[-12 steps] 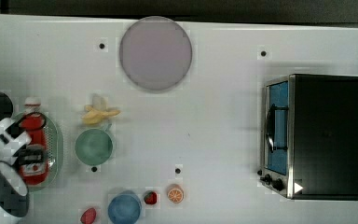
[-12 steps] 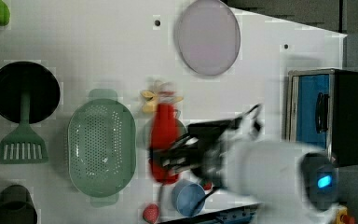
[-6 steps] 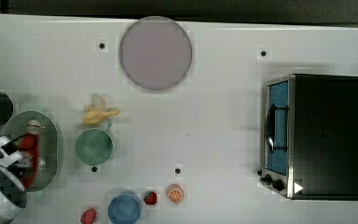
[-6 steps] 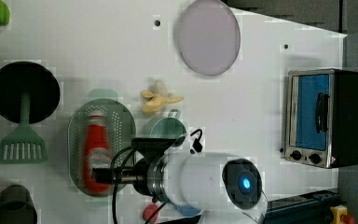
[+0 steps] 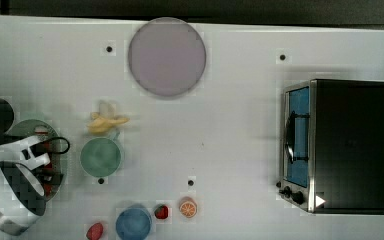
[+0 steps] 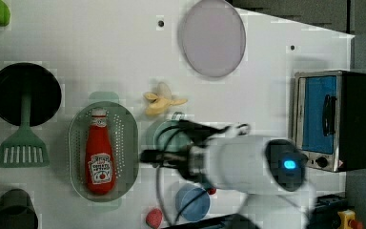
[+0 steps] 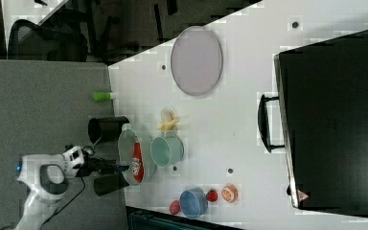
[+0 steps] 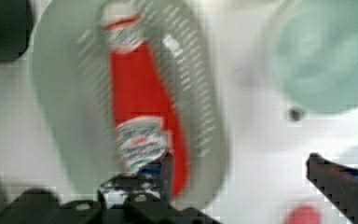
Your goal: Pick Ketchup from the table and place it in strainer.
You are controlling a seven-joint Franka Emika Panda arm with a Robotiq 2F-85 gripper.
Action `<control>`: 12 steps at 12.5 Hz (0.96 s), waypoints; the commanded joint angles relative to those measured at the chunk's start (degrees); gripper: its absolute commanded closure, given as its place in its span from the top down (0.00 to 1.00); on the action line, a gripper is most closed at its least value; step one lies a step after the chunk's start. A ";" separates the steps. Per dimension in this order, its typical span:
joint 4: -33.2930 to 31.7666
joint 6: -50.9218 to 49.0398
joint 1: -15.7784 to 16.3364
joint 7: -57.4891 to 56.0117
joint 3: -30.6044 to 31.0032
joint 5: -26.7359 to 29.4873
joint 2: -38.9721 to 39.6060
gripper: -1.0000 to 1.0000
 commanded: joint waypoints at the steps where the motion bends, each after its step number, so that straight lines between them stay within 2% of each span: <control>1: 4.54 -10.23 -7.60 -0.29 -3.76 -0.14 -12.35 1.00; 3: 6.11 -17.02 -10.81 -3.28 -9.93 -0.15 -17.58 1.00; 5: 6.63 -19.96 -12.51 -3.64 -17.10 -0.15 -20.88 1.00; 8: 6.62 -20.29 -12.74 -3.65 -26.65 -0.14 -23.61 1.00; 12: 6.63 -26.01 -12.72 -3.66 -31.13 -0.02 -26.04 1.00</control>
